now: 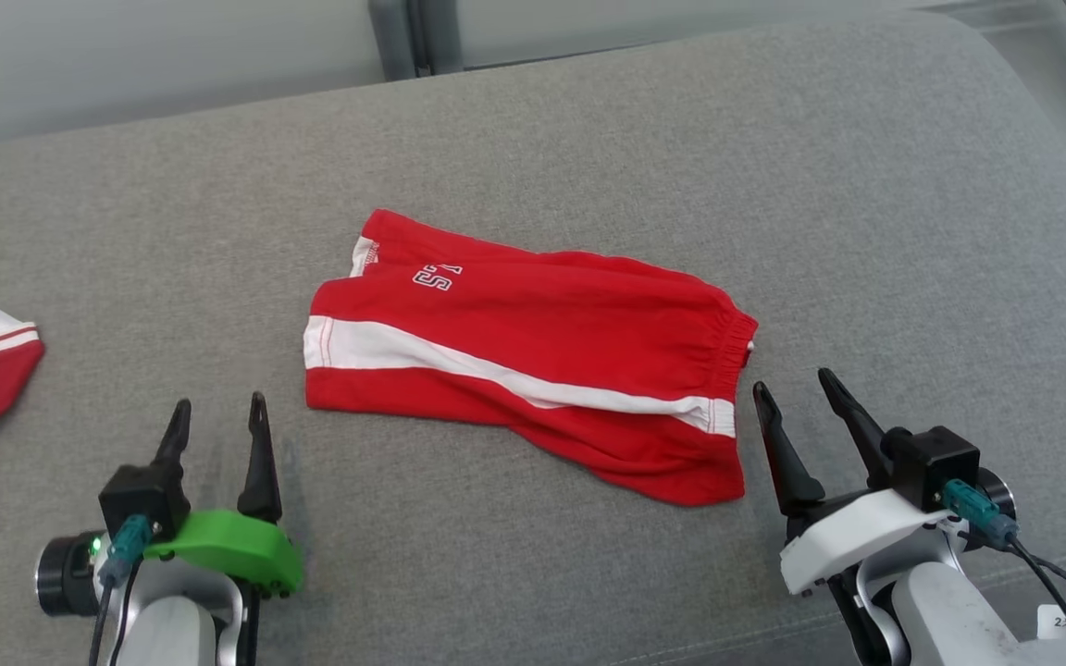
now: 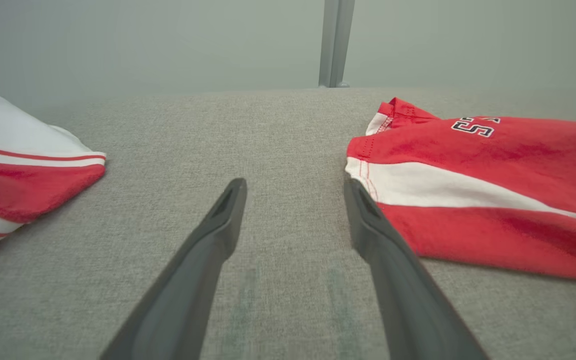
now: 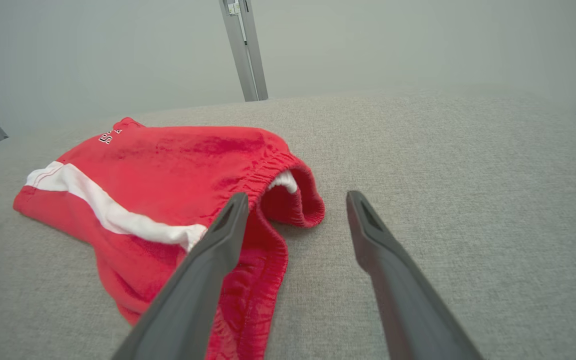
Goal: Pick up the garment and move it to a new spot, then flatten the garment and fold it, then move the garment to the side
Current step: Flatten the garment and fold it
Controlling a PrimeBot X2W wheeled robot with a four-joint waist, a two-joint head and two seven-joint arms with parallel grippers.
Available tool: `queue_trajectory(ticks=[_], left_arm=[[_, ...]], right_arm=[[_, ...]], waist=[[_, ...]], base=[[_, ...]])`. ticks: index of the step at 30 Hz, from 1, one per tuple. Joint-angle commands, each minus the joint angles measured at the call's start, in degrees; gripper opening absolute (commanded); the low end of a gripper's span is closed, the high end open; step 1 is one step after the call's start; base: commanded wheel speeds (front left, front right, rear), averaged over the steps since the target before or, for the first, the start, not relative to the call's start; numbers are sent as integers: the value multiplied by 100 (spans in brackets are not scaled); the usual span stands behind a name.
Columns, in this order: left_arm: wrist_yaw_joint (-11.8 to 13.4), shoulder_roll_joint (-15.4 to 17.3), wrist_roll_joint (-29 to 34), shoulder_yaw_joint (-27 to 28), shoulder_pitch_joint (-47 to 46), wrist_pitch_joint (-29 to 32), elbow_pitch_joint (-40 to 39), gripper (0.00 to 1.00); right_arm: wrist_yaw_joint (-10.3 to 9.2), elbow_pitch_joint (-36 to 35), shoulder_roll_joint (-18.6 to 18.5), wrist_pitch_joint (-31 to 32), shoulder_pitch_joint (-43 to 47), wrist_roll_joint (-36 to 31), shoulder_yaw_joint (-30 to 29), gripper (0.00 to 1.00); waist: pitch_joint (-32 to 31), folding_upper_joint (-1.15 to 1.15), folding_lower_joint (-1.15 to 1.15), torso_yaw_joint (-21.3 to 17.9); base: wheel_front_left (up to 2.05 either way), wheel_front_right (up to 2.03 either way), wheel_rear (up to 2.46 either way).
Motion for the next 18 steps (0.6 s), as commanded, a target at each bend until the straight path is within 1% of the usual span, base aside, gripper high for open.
queue_trajectory(ticks=[1, 4, 9, 18], left_arm=[[-15, -7, 16, -7, 174, -2, -27, 100], [33, -18, -27, 2, 436, -3, -123, 100], [44, -26, -118, -112, 881, -3, -259, 100], [102, -25, -61, -238, 1332, -3, -378, 100]], right_arm=[[-8, 23, 14, -17, 81, -49, 6, 100], [-8, 65, 30, -17, 196, -73, 6, 100], [-8, 119, 60, -17, 416, -105, -16, 100], [-8, 99, 93, -17, 648, -152, -106, 100]], waist=[[-311, 0, 0, 284], [-502, 0, 0, 384], [-815, 0, 0, 515], [-1058, 0, 0, 655]], base=[[0, 0, 0], [0, 0, 0], [0, 0, 0], [0, 0, 0]])
